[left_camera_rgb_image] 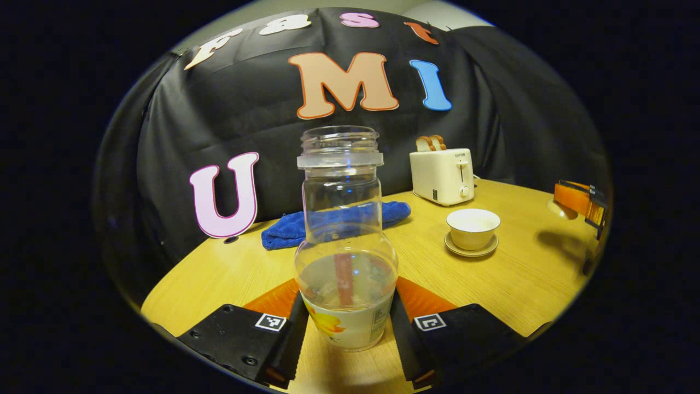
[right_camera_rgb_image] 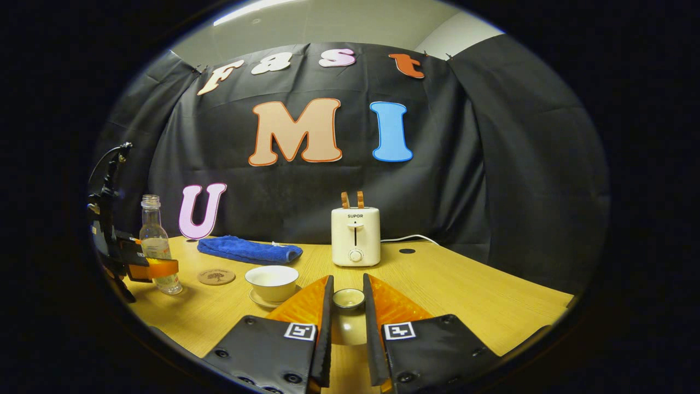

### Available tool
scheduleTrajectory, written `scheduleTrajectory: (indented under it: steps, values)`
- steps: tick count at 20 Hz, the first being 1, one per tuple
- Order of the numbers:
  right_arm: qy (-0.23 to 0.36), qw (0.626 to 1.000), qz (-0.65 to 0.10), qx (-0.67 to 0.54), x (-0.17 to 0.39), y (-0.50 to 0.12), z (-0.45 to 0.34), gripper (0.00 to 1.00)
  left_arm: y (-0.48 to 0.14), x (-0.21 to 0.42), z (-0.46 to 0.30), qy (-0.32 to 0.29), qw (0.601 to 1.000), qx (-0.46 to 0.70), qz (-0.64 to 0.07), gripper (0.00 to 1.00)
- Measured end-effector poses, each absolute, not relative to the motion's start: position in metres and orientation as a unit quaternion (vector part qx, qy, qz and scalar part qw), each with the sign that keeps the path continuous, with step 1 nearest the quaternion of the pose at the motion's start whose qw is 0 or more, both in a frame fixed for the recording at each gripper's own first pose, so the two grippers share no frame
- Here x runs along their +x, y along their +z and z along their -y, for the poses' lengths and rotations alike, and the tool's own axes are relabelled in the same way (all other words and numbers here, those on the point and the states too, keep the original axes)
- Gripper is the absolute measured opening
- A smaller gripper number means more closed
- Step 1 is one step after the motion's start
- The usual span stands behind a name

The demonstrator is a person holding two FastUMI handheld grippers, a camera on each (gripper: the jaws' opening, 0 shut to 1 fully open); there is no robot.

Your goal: Open the teacup lid with one hand, grasp the water bottle and pour water into the teacup with the other hand; after pouring, place the water bottle on the coaster and then close the teacup lid.

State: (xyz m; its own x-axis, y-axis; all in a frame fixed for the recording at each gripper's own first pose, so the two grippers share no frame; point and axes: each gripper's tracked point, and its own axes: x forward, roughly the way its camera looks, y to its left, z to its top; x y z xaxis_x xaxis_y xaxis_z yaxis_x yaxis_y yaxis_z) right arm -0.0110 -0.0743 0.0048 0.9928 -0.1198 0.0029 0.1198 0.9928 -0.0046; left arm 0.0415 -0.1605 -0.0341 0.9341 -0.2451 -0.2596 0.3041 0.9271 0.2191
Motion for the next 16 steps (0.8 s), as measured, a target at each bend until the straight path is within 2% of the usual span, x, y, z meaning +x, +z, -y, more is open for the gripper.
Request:
scheduleTrajectory:
  steps: [5,8,16]
  values:
    - [-0.066,0.998,0.002,-0.002,-0.009,0.004,0.079,0.31,-0.025,0.059,0.166,-0.103,0.95,0.272,-0.111,0.69]
    - [-0.066,0.998,0.002,-0.003,-0.011,0.004,0.079,0.31,-0.008,0.079,0.166,-0.074,0.927,0.358,-0.081,0.68]
    - [-0.066,0.998,0.001,-0.002,-0.011,0.004,0.079,0.31,0.02,0.122,0.167,-0.041,0.817,0.574,-0.029,0.68]
